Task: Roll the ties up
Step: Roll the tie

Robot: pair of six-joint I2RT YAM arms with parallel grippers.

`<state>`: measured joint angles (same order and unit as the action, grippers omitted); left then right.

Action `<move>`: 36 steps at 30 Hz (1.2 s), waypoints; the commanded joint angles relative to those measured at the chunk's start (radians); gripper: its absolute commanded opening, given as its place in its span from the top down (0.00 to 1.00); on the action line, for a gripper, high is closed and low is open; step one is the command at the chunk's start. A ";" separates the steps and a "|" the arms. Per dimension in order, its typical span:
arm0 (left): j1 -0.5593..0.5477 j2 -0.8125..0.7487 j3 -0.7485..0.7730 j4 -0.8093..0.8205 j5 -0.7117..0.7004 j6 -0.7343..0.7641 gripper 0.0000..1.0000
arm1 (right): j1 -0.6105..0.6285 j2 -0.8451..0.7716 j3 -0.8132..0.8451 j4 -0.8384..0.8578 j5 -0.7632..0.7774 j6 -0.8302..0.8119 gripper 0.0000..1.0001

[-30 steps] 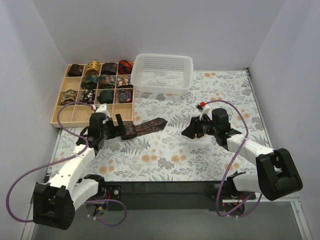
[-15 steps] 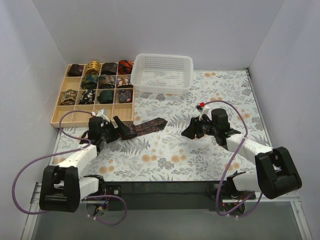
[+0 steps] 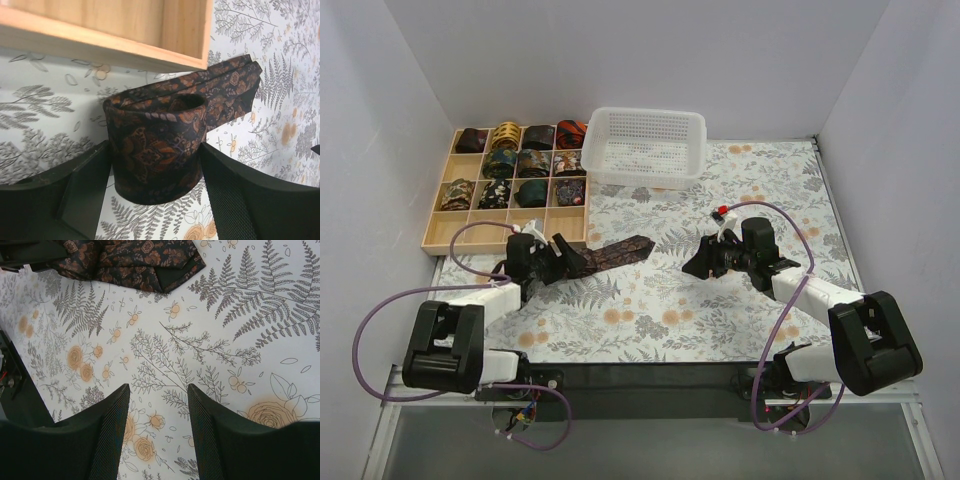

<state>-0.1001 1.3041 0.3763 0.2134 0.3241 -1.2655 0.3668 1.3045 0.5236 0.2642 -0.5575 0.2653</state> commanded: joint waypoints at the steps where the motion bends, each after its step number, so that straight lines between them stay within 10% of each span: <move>1: -0.050 0.056 0.013 -0.031 -0.052 0.006 0.36 | 0.004 0.001 0.000 0.046 -0.019 -0.006 0.51; 17: -0.184 0.051 0.231 -0.399 -0.299 0.133 0.74 | 0.004 -0.013 -0.005 0.044 -0.016 -0.005 0.52; 26: -0.199 0.084 0.453 -0.862 -0.614 0.368 0.73 | 0.004 0.001 0.004 0.046 -0.024 -0.003 0.52; 36: -0.401 0.400 0.748 -1.176 -0.987 0.310 0.65 | 0.004 -0.008 0.000 0.044 -0.018 -0.003 0.52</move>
<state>-0.4438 1.6333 1.0542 -0.7956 -0.4911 -0.9356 0.3672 1.3045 0.5205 0.2649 -0.5579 0.2657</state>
